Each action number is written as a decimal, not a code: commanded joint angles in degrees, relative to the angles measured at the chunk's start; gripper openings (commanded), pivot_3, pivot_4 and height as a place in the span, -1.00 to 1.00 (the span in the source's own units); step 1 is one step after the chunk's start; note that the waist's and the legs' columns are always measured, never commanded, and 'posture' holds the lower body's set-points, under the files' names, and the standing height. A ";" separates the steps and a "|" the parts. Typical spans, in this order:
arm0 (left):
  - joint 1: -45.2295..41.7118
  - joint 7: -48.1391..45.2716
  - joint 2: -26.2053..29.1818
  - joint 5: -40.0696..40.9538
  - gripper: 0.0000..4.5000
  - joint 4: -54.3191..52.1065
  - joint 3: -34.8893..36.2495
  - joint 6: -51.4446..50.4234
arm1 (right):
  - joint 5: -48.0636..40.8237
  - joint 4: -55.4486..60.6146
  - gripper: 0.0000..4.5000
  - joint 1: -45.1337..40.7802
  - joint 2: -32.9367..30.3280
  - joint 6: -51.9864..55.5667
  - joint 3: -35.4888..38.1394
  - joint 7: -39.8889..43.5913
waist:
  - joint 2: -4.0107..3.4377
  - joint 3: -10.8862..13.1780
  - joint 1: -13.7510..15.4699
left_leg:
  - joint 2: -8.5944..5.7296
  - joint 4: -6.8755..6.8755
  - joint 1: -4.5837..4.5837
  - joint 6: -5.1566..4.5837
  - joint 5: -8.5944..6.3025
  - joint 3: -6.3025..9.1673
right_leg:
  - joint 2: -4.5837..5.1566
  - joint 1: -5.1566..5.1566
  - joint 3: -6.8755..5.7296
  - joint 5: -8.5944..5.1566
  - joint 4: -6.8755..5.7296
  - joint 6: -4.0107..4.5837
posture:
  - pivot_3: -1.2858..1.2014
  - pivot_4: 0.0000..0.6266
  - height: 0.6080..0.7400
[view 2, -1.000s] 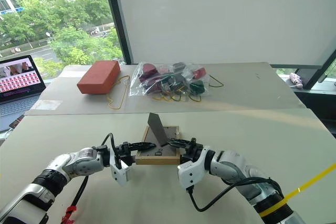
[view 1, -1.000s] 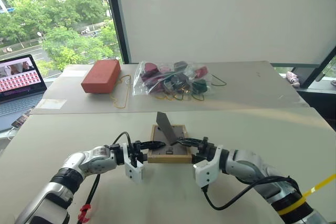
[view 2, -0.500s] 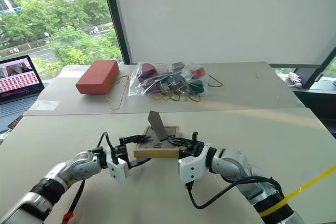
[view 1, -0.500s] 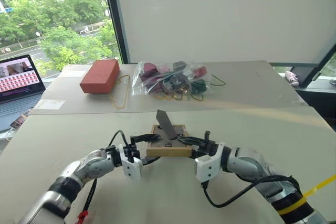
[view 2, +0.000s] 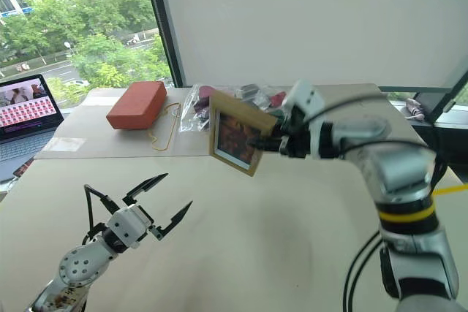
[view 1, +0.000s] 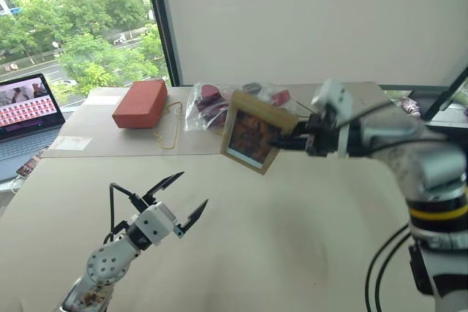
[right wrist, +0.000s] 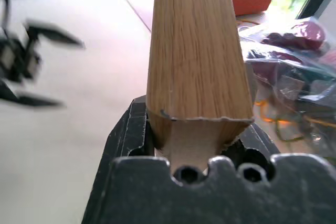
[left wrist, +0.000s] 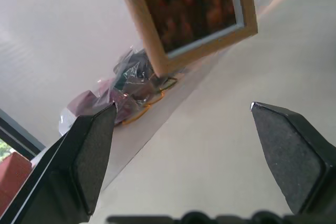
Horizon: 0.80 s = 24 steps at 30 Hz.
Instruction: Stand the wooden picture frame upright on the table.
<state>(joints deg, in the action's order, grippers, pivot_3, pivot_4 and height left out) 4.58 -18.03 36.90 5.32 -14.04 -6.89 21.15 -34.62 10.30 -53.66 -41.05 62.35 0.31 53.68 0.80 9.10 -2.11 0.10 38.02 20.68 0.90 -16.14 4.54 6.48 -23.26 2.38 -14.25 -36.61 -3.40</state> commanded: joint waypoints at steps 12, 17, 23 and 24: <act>1.37 -4.55 -4.74 0.75 0.95 -6.79 4.63 -5.19 | 3.68 -10.29 -0.45 2.76 1.10 0.39 -9.52 0.67 | 0.00 -0.01 -0.39 | -0.07 0.32 1.12 -0.03 -0.01 -0.05 | 0.07 -1.06 0.03 0.03 -0.34 -0.02 | 0.03 -0.52 1.00; 1.26 -5.42 -5.82 0.25 0.96 -6.75 5.17 -5.33 | 4.10 -11.81 0.28 1.96 1.77 0.21 -8.53 0.17 | 0.01 -0.01 -0.28 | -0.07 0.38 0.99 -0.03 -0.01 -0.05 | 0.07 -0.96 0.04 0.02 -0.16 -0.02 | 0.03 -0.52 1.00; 1.03 -6.22 -6.68 -0.04 0.96 -6.33 5.43 -5.03 | 1.75 -9.69 0.96 0.98 1.28 3.58 -4.55 -0.85 | 0.01 -0.01 -0.30 | -0.07 0.40 1.03 -0.02 -0.01 -0.04 | 0.06 -1.00 0.04 0.02 -0.19 -0.02 | 0.03 -0.52 1.00; 0.99 -6.39 -6.78 -0.10 0.96 -6.27 5.47 -4.96 | 1.20 -8.93 0.96 1.25 0.80 4.43 -3.57 -0.96 | 0.01 -0.01 -0.28 | -0.07 0.40 1.03 -0.02 -0.01 -0.05 | 0.06 -1.00 0.04 0.02 -0.19 -0.02 | 0.03 -0.52 1.00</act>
<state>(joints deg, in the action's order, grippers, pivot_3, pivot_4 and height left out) 5.70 -24.17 30.47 5.41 -19.14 -2.41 15.94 -31.83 -1.49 -50.95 -39.09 65.63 -6.33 52.77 0.80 9.09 -2.39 0.02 38.43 21.72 0.87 -16.15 4.49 6.54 -24.26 2.42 -14.22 -36.80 -3.42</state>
